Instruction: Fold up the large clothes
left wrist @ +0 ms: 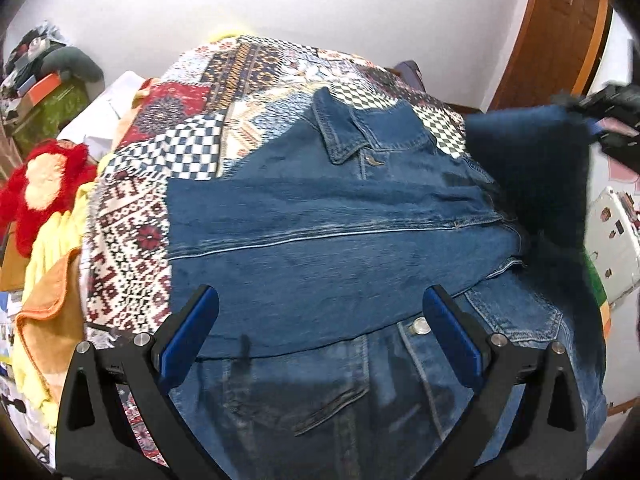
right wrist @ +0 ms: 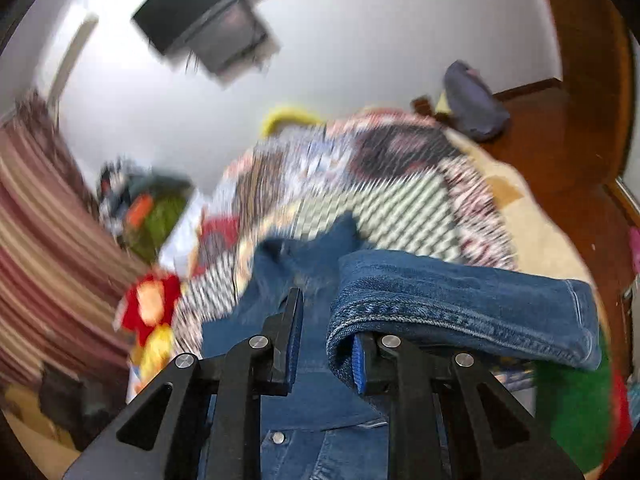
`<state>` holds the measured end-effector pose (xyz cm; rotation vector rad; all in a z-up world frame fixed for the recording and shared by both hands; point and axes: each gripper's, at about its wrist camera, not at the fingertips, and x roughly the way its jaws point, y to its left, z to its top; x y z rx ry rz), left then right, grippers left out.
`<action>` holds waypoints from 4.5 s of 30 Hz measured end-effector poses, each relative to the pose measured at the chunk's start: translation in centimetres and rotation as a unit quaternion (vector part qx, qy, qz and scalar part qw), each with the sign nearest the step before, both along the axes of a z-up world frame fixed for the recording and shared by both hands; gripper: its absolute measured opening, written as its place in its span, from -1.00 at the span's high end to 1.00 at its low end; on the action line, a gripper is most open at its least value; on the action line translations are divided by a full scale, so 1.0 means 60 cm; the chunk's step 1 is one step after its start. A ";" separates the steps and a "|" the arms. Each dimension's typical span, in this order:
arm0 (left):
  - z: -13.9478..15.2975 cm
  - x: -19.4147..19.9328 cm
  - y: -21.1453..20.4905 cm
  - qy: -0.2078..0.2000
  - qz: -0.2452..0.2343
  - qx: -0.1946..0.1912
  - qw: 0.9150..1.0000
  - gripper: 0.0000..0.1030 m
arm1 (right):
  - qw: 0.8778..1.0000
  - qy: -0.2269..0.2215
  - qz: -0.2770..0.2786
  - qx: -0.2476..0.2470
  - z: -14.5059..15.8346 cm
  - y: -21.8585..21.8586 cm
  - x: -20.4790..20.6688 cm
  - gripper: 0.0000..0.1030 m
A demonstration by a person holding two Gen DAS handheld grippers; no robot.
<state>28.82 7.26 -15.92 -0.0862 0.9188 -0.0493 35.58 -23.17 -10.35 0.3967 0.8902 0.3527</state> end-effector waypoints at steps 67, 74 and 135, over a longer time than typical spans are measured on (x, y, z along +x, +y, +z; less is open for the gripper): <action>-0.040 0.200 -0.474 0.044 -0.285 0.086 0.954 0.35 | 0.984 0.162 -0.042 -0.055 -0.181 -0.269 -0.129 0.63; -0.039 0.205 -0.466 0.077 -0.295 0.038 0.952 0.37 | 0.984 0.171 -0.017 -0.047 -0.191 -0.236 -0.119 0.63; -0.150 -0.009 0.171 0.092 0.036 -0.090 0.991 -0.40 | 0.961 0.220 0.031 -0.167 -0.267 -0.062 -0.037 0.62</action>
